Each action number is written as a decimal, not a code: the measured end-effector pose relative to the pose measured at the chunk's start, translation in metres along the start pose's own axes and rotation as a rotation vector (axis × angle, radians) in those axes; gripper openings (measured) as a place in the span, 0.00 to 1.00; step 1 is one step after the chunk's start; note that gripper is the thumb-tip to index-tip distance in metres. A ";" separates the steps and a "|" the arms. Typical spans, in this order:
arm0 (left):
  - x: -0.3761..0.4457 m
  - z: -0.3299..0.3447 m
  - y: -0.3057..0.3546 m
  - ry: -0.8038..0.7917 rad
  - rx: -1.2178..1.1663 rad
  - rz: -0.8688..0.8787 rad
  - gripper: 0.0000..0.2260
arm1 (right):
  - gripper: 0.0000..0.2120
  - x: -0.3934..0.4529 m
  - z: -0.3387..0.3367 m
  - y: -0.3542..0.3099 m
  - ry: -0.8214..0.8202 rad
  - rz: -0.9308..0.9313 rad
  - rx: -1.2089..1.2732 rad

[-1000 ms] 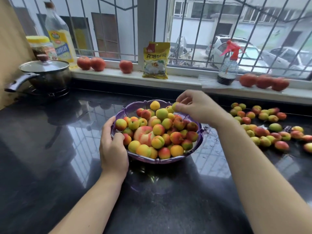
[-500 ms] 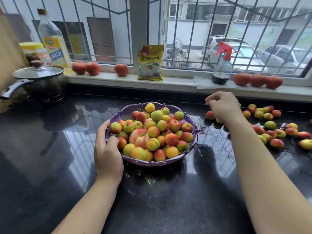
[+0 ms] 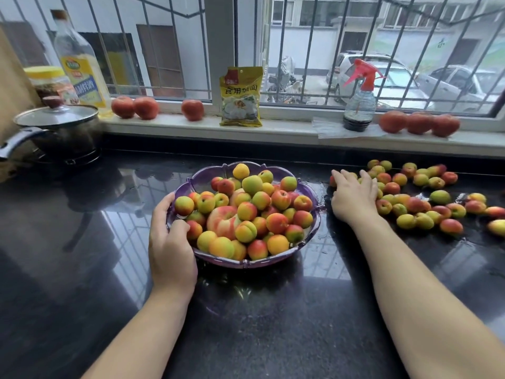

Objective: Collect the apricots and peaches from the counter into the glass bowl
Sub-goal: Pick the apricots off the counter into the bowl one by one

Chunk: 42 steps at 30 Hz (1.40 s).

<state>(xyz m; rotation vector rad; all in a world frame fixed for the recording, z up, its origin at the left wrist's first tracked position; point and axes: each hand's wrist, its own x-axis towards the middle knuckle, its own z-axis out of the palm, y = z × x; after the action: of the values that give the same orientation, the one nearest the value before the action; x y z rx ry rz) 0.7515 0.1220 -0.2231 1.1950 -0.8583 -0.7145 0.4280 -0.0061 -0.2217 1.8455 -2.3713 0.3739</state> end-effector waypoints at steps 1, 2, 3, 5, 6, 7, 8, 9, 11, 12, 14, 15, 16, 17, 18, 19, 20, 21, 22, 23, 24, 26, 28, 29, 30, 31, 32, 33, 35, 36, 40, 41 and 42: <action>0.000 0.000 0.001 0.000 -0.005 -0.003 0.25 | 0.28 0.002 0.001 0.001 0.050 -0.019 -0.006; -0.001 0.000 0.001 -0.001 -0.007 -0.003 0.25 | 0.27 0.003 0.001 0.002 0.106 -0.038 -0.014; 0.000 0.001 0.001 0.000 -0.005 -0.004 0.25 | 0.26 0.004 0.000 0.002 0.145 -0.049 -0.020; 0.000 0.001 0.001 0.001 -0.001 -0.006 0.26 | 0.24 0.004 0.000 0.001 0.154 -0.058 -0.032; 0.000 0.001 0.000 0.001 -0.003 -0.006 0.25 | 0.22 0.003 0.000 0.000 0.140 -0.062 -0.037; 0.000 0.001 0.000 0.001 -0.003 -0.006 0.25 | 0.20 0.003 -0.001 0.000 0.129 -0.070 -0.043; -0.001 0.001 0.001 0.000 -0.002 -0.005 0.26 | 0.19 0.003 -0.002 -0.001 0.127 -0.081 -0.037; -0.001 0.000 0.001 -0.001 0.001 -0.006 0.26 | 0.18 0.003 -0.006 -0.003 0.131 -0.093 -0.002; -0.002 0.000 0.003 -0.006 0.009 -0.006 0.26 | 0.16 0.001 -0.027 -0.012 0.133 -0.104 0.272; -0.002 -0.001 0.003 -0.007 0.011 -0.004 0.26 | 0.17 -0.001 -0.043 -0.019 0.108 -0.120 0.479; -0.002 -0.001 0.003 -0.011 0.017 -0.006 0.25 | 0.18 -0.009 -0.078 -0.038 0.023 -0.214 0.806; -0.002 -0.001 0.004 -0.015 0.022 -0.011 0.25 | 0.17 -0.015 -0.093 -0.049 -0.026 -0.279 0.887; -0.002 -0.001 0.004 -0.018 0.027 -0.017 0.25 | 0.16 -0.021 -0.103 -0.059 -0.079 -0.341 0.914; -0.002 -0.001 0.003 -0.019 0.030 -0.021 0.25 | 0.15 -0.026 -0.108 -0.070 -0.121 -0.392 0.891; -0.002 -0.001 0.003 -0.018 0.029 -0.025 0.25 | 0.15 -0.030 -0.107 -0.079 -0.135 -0.423 0.837; -0.002 -0.001 0.003 -0.018 0.027 -0.027 0.24 | 0.15 -0.032 -0.103 -0.086 -0.122 -0.432 0.767; -0.002 -0.001 0.003 -0.016 0.023 -0.028 0.24 | 0.15 -0.032 -0.098 -0.091 -0.103 -0.424 0.704; -0.003 -0.001 0.003 -0.012 0.021 -0.028 0.24 | 0.16 -0.032 -0.092 -0.094 -0.107 -0.413 0.652; -0.002 -0.001 0.003 -0.008 0.023 -0.027 0.25 | 0.16 -0.032 -0.087 -0.096 -0.134 -0.408 0.604; -0.002 -0.001 0.004 -0.008 0.027 -0.025 0.25 | 0.17 -0.032 -0.085 -0.096 -0.165 -0.410 0.566; -0.002 -0.001 0.004 -0.008 0.030 -0.024 0.25 | 0.17 -0.032 -0.086 -0.095 -0.174 -0.413 0.552; -0.001 -0.002 0.003 -0.006 0.033 -0.022 0.25 | 0.16 -0.028 -0.092 -0.089 -0.110 -0.394 0.629; -0.001 -0.002 0.002 -0.007 0.037 -0.016 0.25 | 0.12 -0.022 -0.103 -0.077 0.007 -0.293 0.784; -0.001 -0.001 0.002 -0.008 0.040 -0.014 0.25 | 0.10 -0.019 -0.107 -0.069 0.057 -0.229 0.842; -0.001 -0.001 0.002 -0.008 0.042 -0.014 0.25 | 0.08 -0.015 -0.109 -0.060 0.097 -0.170 0.855; -0.001 -0.002 0.002 -0.010 0.043 -0.014 0.25 | 0.07 -0.010 -0.107 -0.050 0.120 -0.116 0.818; -0.001 -0.002 0.002 -0.012 0.044 -0.016 0.25 | 0.07 -0.005 -0.103 -0.039 0.112 -0.060 0.747; -0.001 -0.002 0.002 -0.016 0.045 -0.014 0.25 | 0.08 -0.002 -0.097 -0.027 0.078 0.001 0.656; -0.002 -0.001 0.002 -0.016 0.043 -0.006 0.25 | 0.13 0.001 -0.085 -0.006 0.002 0.134 0.482; -0.002 -0.001 0.002 -0.015 0.042 0.000 0.25 | 0.15 0.002 -0.081 0.002 0.009 0.190 0.419; -0.003 0.000 0.002 -0.010 0.036 0.010 0.25 | 0.16 0.003 -0.061 0.018 0.140 0.297 0.276; -0.002 0.000 0.002 -0.006 0.030 0.011 0.25 | 0.16 0.002 -0.055 0.017 0.127 0.302 0.261; -0.002 0.000 0.002 -0.001 0.024 0.011 0.25 | 0.15 0.001 -0.048 0.016 0.110 0.301 0.242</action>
<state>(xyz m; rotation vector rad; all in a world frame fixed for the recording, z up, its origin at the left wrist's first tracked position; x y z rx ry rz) 0.7502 0.1241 -0.2214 1.2108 -0.8760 -0.6970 0.4095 0.0089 -0.1769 1.5002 -2.6253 0.8024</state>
